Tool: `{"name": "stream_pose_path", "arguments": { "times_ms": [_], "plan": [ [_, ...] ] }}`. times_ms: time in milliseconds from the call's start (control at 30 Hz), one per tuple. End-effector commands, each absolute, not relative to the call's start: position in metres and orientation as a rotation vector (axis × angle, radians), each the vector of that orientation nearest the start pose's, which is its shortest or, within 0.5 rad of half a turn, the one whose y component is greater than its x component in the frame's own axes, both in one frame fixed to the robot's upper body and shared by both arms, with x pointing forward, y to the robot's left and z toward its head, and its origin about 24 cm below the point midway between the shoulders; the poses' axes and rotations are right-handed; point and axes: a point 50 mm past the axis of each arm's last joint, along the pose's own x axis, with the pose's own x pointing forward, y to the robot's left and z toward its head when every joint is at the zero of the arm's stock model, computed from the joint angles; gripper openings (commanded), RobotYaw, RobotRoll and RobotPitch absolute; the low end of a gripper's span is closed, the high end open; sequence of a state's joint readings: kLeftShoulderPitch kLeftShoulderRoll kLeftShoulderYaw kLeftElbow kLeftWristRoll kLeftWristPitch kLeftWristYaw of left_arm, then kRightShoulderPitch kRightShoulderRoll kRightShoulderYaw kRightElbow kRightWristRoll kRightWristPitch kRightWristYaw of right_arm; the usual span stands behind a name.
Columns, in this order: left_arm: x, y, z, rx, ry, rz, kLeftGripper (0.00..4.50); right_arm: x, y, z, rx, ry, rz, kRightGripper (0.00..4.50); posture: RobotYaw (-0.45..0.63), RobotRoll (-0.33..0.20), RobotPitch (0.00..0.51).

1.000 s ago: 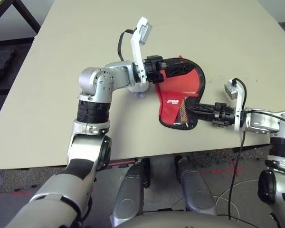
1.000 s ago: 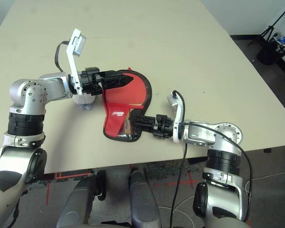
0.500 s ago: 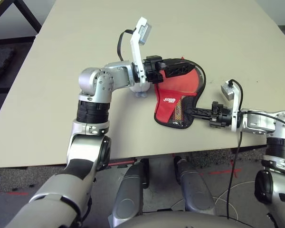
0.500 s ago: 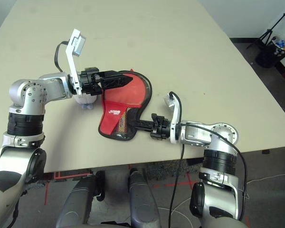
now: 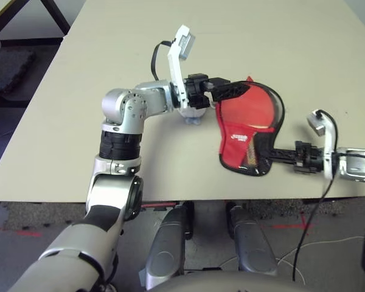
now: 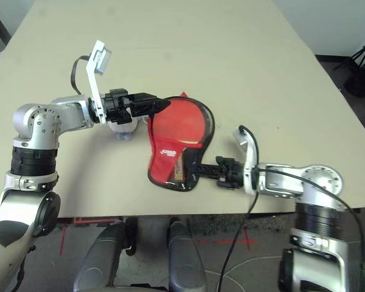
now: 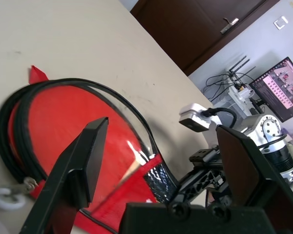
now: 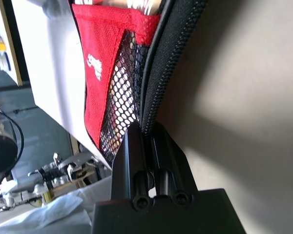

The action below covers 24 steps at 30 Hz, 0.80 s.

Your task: Store the ping-pong paddle in its case and zip it.

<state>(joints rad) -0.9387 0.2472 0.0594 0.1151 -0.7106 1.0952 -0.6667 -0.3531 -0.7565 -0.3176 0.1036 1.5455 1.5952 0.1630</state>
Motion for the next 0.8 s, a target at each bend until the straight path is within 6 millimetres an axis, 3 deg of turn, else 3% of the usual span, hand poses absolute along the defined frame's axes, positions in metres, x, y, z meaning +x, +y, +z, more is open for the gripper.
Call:
{"name": "stream_pose_path", "arguments": {
  "times_ms": [33,400,633,800],
  "plan": [
    [0.326,0.074,0.228,-0.301,0.254,-1.218,4.5,0.227,-0.232,0.131,0.666,0.968,0.782,0.04,-0.05,0.0,0.266],
    [0.329,0.075,0.228,-0.301,0.258,-1.217,4.5,0.194,-0.221,0.132,0.691,0.973,0.791,0.04,-0.06,0.0,0.266],
    [0.331,0.074,0.226,-0.3,0.263,-1.223,4.5,0.198,-0.221,0.127,0.708,0.969,0.74,0.04,-0.07,0.0,0.269],
    [0.332,0.074,0.226,-0.298,0.265,-1.223,4.5,0.217,-0.218,0.128,0.713,0.923,0.691,0.04,-0.06,0.0,0.275]
  ]
}}
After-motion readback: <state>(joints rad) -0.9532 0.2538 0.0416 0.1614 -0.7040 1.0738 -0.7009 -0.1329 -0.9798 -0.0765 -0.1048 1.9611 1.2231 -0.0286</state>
